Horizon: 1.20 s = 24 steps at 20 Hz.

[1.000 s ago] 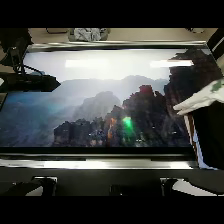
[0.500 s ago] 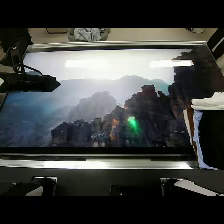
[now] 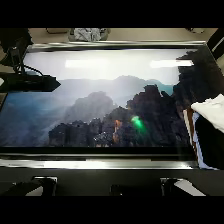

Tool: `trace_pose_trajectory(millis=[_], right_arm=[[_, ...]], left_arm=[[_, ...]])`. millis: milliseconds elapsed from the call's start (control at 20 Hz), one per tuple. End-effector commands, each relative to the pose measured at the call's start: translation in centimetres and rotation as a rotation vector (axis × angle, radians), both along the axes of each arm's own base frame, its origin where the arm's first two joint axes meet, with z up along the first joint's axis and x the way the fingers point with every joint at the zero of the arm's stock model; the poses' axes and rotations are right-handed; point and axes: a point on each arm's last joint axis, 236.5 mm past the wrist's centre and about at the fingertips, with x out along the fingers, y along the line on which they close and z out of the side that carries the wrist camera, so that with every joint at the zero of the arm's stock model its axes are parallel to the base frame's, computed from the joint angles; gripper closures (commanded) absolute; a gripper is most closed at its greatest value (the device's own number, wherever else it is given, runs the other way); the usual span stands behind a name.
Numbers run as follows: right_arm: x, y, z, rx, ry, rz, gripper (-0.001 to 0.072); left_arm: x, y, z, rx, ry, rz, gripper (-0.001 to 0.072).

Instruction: Fold the shirts.

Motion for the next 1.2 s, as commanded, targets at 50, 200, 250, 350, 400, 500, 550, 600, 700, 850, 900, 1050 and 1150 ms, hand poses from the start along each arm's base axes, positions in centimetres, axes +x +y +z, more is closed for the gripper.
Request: trace_pose_trajectory(millis=[50,200,250,350,400,500,550,600,700,850,900,1050,1150], right_arm=[[-5.6,4.1,-8.1,0.104,0.207,-0.066,0.0668],[-7.0,4.4,-10.5,0.083,0.252,-0.100,0.0666],[-7.0,4.4,-10.8,0.084,0.253,-0.102,0.0666],[-6.9,3.7,-10.9,0.059,0.246,-0.135,0.0619],[-6.7,3.3,-10.9,0.047,0.239,-0.142,0.0367],[-5.9,2.0,-10.4,-0.023,0.202,-0.074,-0.0003],[-5.2,0.6,-9.0,-0.091,0.168,-0.060,-0.0006],[-4.0,-1.6,-6.6,-0.197,0.107,-0.069,-0.0006],[1.7,-6.8,2.9,-0.501,-0.186,-0.084,-0.0004],[11.8,-4.3,18.8,-0.948,-0.564,0.207,0.0003],[14.9,-1.1,20.1,-0.973,-0.621,0.316,0.0004],[22.4,14.9,11.7,-0.664,-0.558,0.775,0.0003],[22.6,23.0,2.7,-0.453,-0.310,0.934,0.0003]], left_arm=[[-0.3,-0.4,-0.1,-0.003,0.007,-0.011,0.0679],[-0.6,-0.9,-0.2,-0.001,0.016,-0.025,0.0679],[-0.6,-1.1,-0.2,-0.002,0.016,-0.030,0.0679],[-0.7,-1.4,-0.2,-0.004,0.016,-0.036,0.0679],[-0.7,-1.4,-0.2,-0.004,0.016,-0.036,0.0679],[-0.8,-1.4,0.0,-0.004,0.015,-0.038,0.0679],[-0.7,-1.4,0.7,-0.005,0.000,-0.038,0.0678],[-0.4,-1.4,2.0,-0.007,-0.034,-0.039,0.0679],[1.1,-0.8,5.9,0.029,-0.168,-0.037,0.0681],[4.2,3.2,9.0,0.167,-0.277,0.084,0.0682],[5.2,4.9,8.2,0.224,-0.252,0.136,0.0682],[6.1,8.8,0.3,0.344,-0.010,0.267,0.0608],[2.3,9.2,-7.4,0.381,0.305,0.275,0.0039]])
